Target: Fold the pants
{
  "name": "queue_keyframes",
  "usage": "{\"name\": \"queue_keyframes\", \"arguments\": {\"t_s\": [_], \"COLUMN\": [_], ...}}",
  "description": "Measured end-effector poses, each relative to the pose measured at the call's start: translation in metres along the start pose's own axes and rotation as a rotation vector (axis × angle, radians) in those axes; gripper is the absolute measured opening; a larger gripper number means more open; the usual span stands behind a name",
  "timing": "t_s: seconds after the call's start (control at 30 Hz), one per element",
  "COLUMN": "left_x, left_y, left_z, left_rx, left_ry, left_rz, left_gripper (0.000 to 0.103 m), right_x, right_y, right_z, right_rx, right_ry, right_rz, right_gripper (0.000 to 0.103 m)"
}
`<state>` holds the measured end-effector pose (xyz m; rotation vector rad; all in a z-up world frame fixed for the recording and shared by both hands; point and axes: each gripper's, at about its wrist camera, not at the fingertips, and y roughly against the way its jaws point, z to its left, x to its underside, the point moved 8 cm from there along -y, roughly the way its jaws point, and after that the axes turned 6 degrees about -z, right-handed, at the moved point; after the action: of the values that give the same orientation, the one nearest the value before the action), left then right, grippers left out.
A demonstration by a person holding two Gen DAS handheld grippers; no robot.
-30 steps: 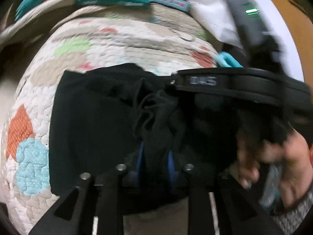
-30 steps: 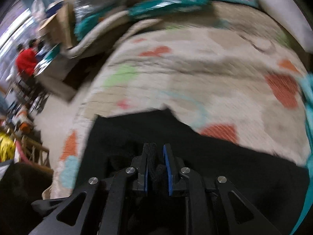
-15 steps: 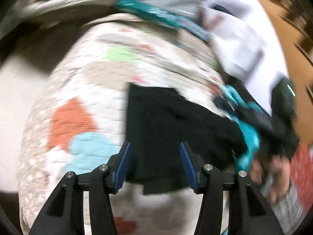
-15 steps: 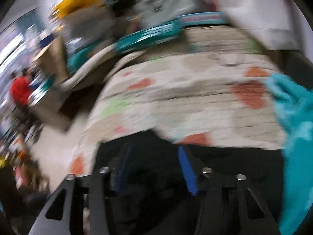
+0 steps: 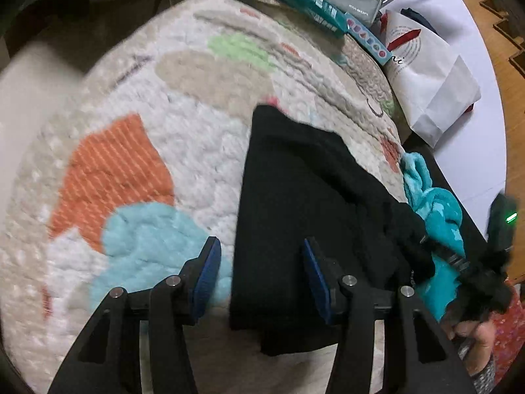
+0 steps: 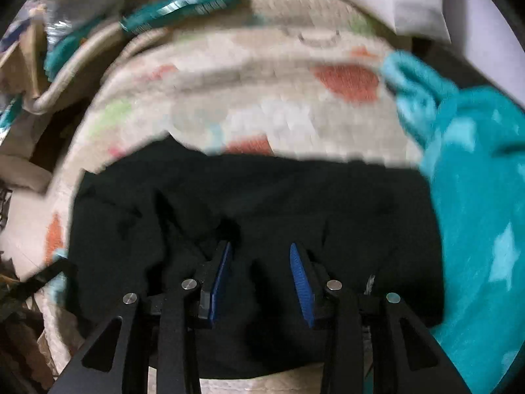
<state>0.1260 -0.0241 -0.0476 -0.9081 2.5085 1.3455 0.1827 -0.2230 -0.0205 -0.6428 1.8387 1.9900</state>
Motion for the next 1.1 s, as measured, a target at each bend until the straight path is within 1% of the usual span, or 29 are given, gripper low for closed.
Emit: {"name": "queue_keyframes", "arguments": {"t_s": [0.07, 0.1, 0.13, 0.2, 0.23, 0.3, 0.37, 0.4, 0.43, 0.47, 0.5, 0.53, 0.57, 0.6, 0.63, 0.73, 0.83, 0.97, 1.07, 1.1], "left_x": [0.002, 0.003, 0.003, 0.006, 0.008, 0.012, 0.015, 0.017, 0.019, 0.019, 0.018, 0.017, 0.015, 0.014, 0.012, 0.008, 0.000, -0.015, -0.024, -0.025], "left_y": [-0.001, -0.002, -0.002, -0.004, -0.005, -0.005, -0.008, -0.012, -0.015, -0.016, -0.016, -0.016, -0.016, -0.015, -0.014, -0.007, 0.005, 0.025, 0.036, 0.038], "left_z": [-0.004, -0.008, -0.011, -0.015, -0.017, -0.019, -0.021, -0.022, -0.023, -0.023, -0.024, -0.025, -0.026, -0.025, -0.024, -0.019, -0.007, 0.021, 0.046, 0.051], "left_rx": [0.008, 0.015, 0.023, 0.039, 0.037, 0.014, -0.028, -0.035, -0.039, -0.045, -0.046, -0.043, -0.039, -0.034, -0.026, -0.013, -0.034, -0.070, -0.108, -0.111], "left_ry": [-0.015, -0.027, -0.032, -0.039, -0.048, -0.090, -0.127, -0.142, -0.146, -0.147, -0.149, -0.141, -0.129, -0.118, -0.105, -0.073, -0.059, -0.004, 0.047, 0.057], "left_rz": [-0.019, -0.023, -0.023, -0.017, -0.016, -0.030, -0.031, -0.013, 0.001, -0.003, 0.001, 0.007, 0.013, 0.017, 0.025, 0.029, 0.002, -0.029, -0.039, -0.037], "left_gripper": [0.054, 0.056, 0.056, 0.058, 0.059, 0.058, 0.032, 0.012, 0.010, 0.010, 0.009, 0.008, 0.008, 0.008, 0.008, 0.008, 0.008, 0.008, 0.008, 0.009], "right_x": [-0.017, -0.026, -0.036, -0.044, -0.048, -0.045, -0.043, -0.038, -0.032, -0.028, -0.026, -0.028, -0.032, -0.034, -0.038, -0.040, -0.042, -0.052, -0.052, -0.050], "right_y": [0.009, 0.011, 0.010, 0.004, -0.009, -0.025, -0.053, -0.067, -0.083, -0.094, -0.102, -0.103, -0.100, -0.098, -0.096, -0.090, -0.084, -0.077, -0.073, -0.072], "right_z": [0.029, 0.051, 0.083, 0.125, 0.154, 0.184, 0.210, 0.219, 0.225, 0.226, 0.226, 0.226, 0.224, 0.223, 0.219, 0.220, 0.231, 0.266, 0.292, 0.300], "right_rx": [-0.077, -0.131, -0.200, -0.269, -0.301, -0.303, -0.284, -0.273, -0.246, -0.216, -0.163, -0.153, -0.162, -0.200, -0.208, -0.211, -0.229, -0.280, -0.328, -0.340], "right_ry": [0.057, 0.101, 0.171, 0.259, 0.323, 0.392, 0.462, 0.492, 0.515, 0.531, 0.562, 0.565, 0.545, 0.498, 0.463, 0.449, 0.448, 0.447, 0.453, 0.452], "right_rz": [-0.044, -0.050, -0.046, -0.026, 0.012, 0.065, 0.138, 0.190, 0.250, 0.288, 0.300, 0.300, 0.296, 0.315, 0.308, 0.280, 0.254, 0.229, 0.214, 0.207], "right_gripper": [0.043, 0.052, 0.064, 0.074, 0.075, 0.075, 0.075, 0.075, 0.069, 0.062, 0.055, 0.031, 0.003, 0.006, 0.005, 0.005, 0.005, 0.005, 0.005, 0.006]}}
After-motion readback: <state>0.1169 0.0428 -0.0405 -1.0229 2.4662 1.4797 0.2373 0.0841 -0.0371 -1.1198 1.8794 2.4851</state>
